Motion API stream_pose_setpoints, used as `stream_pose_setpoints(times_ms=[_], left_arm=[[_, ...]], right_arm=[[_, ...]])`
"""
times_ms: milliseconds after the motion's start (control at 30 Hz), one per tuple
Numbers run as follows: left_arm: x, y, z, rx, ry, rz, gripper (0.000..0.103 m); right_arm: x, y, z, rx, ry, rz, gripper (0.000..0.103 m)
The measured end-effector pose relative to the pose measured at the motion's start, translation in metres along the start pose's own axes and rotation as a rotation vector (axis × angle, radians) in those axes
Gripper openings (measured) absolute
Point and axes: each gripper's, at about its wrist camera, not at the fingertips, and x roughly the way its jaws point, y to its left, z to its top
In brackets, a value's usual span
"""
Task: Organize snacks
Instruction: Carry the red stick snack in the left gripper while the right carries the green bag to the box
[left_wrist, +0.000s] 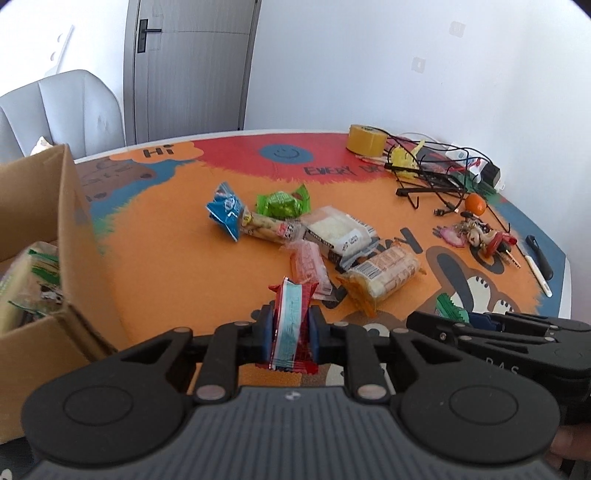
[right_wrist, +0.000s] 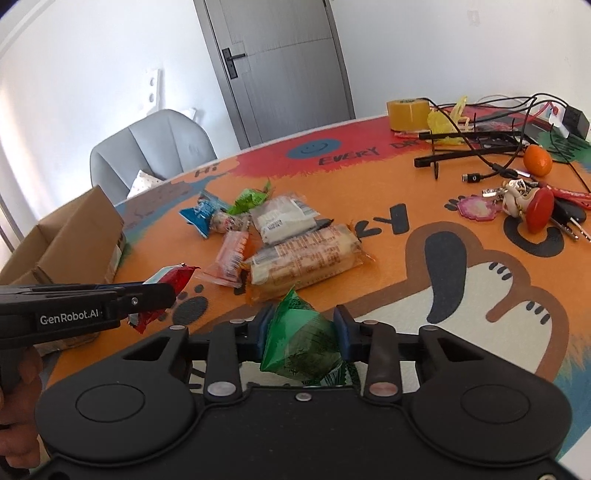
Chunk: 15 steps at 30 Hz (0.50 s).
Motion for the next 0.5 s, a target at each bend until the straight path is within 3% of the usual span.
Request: stream_pose_setpoints(times_ms=[500], left_arm=[[-0.057, 0.019, 0.021, -0.024, -0.125, 0.004, 0.018]], right_arm=[[-0.024, 0.033, 0.027, -0.022, -0.091, 0.057, 0.035]])
